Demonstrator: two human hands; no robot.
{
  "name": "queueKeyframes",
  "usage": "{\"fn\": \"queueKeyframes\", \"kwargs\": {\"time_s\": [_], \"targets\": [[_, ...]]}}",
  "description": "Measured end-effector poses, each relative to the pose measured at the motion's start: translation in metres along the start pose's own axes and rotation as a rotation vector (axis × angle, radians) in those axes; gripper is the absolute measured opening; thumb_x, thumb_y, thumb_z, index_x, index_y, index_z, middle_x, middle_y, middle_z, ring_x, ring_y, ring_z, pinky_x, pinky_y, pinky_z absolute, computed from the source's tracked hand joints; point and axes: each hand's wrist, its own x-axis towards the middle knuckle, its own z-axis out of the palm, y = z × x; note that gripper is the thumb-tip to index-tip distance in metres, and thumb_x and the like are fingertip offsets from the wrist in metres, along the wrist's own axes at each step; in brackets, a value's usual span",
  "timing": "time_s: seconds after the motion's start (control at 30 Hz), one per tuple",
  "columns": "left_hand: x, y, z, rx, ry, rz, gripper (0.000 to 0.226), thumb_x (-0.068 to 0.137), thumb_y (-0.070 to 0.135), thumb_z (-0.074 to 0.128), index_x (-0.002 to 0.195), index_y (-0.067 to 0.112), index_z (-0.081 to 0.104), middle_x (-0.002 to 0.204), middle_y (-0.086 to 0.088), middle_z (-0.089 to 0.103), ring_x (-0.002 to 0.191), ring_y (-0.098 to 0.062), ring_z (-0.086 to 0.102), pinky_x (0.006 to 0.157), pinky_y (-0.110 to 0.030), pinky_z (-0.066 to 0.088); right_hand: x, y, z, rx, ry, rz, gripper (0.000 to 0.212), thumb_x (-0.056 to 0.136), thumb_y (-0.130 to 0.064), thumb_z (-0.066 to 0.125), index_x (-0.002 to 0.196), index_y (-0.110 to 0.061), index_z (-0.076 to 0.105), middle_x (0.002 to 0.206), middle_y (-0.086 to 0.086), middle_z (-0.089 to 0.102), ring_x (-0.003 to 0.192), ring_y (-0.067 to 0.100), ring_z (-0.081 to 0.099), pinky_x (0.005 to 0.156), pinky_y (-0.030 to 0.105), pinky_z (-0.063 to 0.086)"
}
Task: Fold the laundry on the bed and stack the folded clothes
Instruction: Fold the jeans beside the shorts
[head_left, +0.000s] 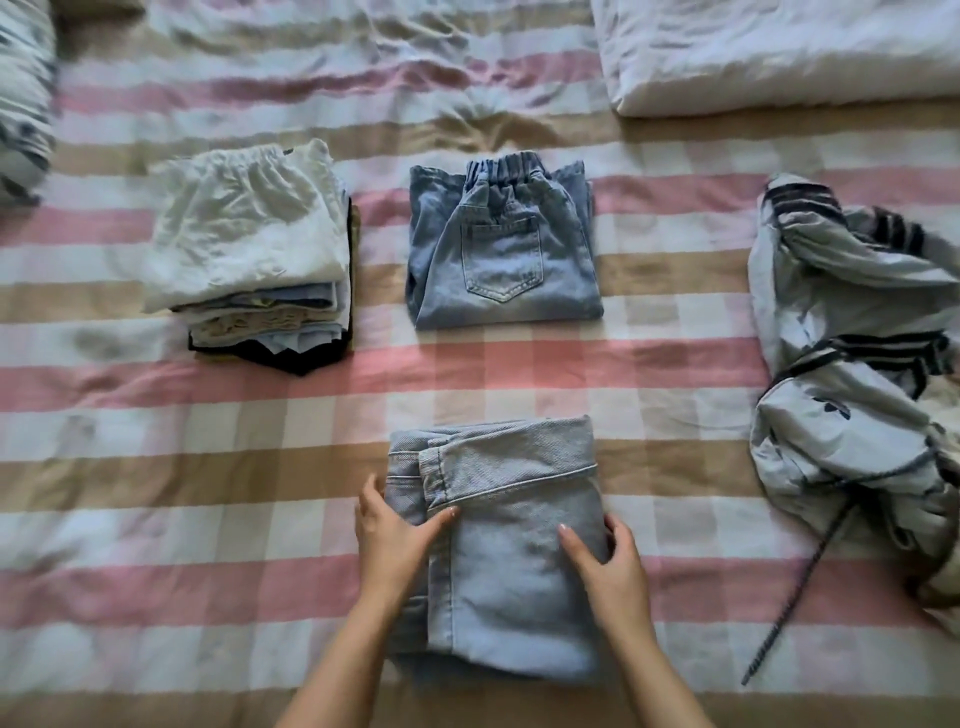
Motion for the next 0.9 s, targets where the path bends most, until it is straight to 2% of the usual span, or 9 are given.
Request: {"fn": "queueKeyframes", "kwargs": {"time_s": [0.1, 0.2, 0.37, 0.47, 0.57, 0.63, 0.73, 0.77, 0.9], "targets": [[0.015, 0.01, -0.013, -0.204, -0.167, -0.104, 0.06, 0.058, 0.01, 0.087, 0.109, 0.004, 0.056, 0.106, -0.012, 0.067, 0.1, -0.027, 0.063, 0.088, -0.039, 0.05, 0.009, -0.013, -0.006, -0.004, -0.114, 0.03, 0.037, 0.074, -0.011, 0.076, 0.106, -0.008, 0.057, 0.091, -0.001, 0.065, 0.076, 0.003, 0.059, 0.06, 0.007, 0.045], [0.013, 0.025, -0.023, -0.313, -0.215, -0.052, 0.037, 0.055, -0.001, 0.085, 0.084, 0.012, 0.065, 0.084, -0.004, 0.072, 0.086, -0.026, 0.068, 0.078, -0.038, 0.055, 0.005, -0.026, -0.015, 0.0, -0.13, -0.007, 0.026, 0.073, -0.008, 0.076, 0.094, -0.012, 0.061, 0.09, 0.003, 0.069, 0.075, 0.006, 0.062, 0.058, 0.01, 0.047], [0.019, 0.071, -0.042, -0.593, -0.171, -0.011, 0.032, 0.059, -0.002, 0.081, 0.086, 0.008, 0.068, 0.085, -0.006, 0.074, 0.076, -0.018, 0.07, 0.063, -0.026, 0.056, 0.03, -0.107, -0.033, -0.089, -0.213, -0.201, 0.027, 0.074, -0.014, 0.075, 0.097, -0.02, 0.063, 0.09, -0.009, 0.071, 0.081, 0.006, 0.066, 0.065, 0.015, 0.049], [0.036, 0.115, -0.043, -0.909, -0.135, -0.133, 0.029, 0.063, -0.003, 0.075, 0.089, 0.005, 0.065, 0.079, -0.008, 0.074, 0.067, -0.019, 0.07, 0.058, -0.027, 0.057, 0.083, -0.196, -0.029, -0.286, -0.289, -0.458, 0.029, 0.076, -0.024, 0.074, 0.102, -0.026, 0.062, 0.093, -0.015, 0.068, 0.084, 0.0, 0.062, 0.07, 0.012, 0.046], [0.066, 0.161, -0.029, -1.175, -0.116, -0.294, 0.02, 0.072, -0.006, 0.068, 0.088, 0.006, 0.066, 0.07, -0.005, 0.072, 0.06, -0.017, 0.068, 0.063, -0.032, 0.059, 0.154, -0.285, -0.011, -0.576, -0.355, -0.68, 0.038, 0.078, -0.032, 0.072, 0.111, -0.02, 0.06, 0.098, -0.006, 0.063, 0.089, 0.01, 0.057, 0.073, 0.021, 0.04], [0.086, 0.188, -0.015, -1.285, -0.138, -0.398, 0.023, 0.075, -0.002, 0.067, 0.097, 0.004, 0.064, 0.078, -0.01, 0.072, 0.068, -0.023, 0.069, 0.069, -0.039, 0.057, 0.198, -0.331, 0.006, -0.717, -0.394, -0.726, 0.046, 0.078, -0.034, 0.072, 0.118, -0.018, 0.057, 0.107, -0.004, 0.06, 0.096, 0.01, 0.054, 0.079, 0.022, 0.038], [0.107, 0.215, 0.012, -1.375, -0.198, -0.558, 0.039, 0.075, 0.003, 0.069, 0.114, -0.002, 0.061, 0.111, -0.023, 0.064, 0.103, -0.038, 0.061, 0.092, -0.052, 0.048, 0.248, -0.371, 0.031, -0.907, -0.442, -0.77, 0.057, 0.078, -0.033, 0.072, 0.128, -0.017, 0.051, 0.125, 0.002, 0.055, 0.11, 0.015, 0.05, 0.092, 0.025, 0.037], [0.113, 0.221, 0.021, -1.396, -0.224, -0.589, 0.042, 0.076, 0.004, 0.068, 0.117, -0.003, 0.059, 0.116, -0.024, 0.061, 0.108, -0.039, 0.058, 0.095, -0.053, 0.045, 0.262, -0.379, 0.04, -0.952, -0.465, -0.784, 0.058, 0.078, -0.032, 0.072, 0.129, -0.018, 0.05, 0.129, 0.004, 0.053, 0.114, 0.017, 0.049, 0.097, 0.027, 0.037], [0.126, 0.229, 0.049, -1.489, -0.287, -0.675, 0.042, 0.081, 0.011, 0.065, 0.119, -0.005, 0.056, 0.119, -0.026, 0.058, 0.109, -0.04, 0.055, 0.095, -0.052, 0.042, 0.295, -0.387, 0.061, -1.019, -0.522, -0.792, 0.06, 0.078, -0.032, 0.073, 0.131, -0.019, 0.05, 0.132, 0.003, 0.051, 0.115, 0.015, 0.047, 0.097, 0.026, 0.035]]}}
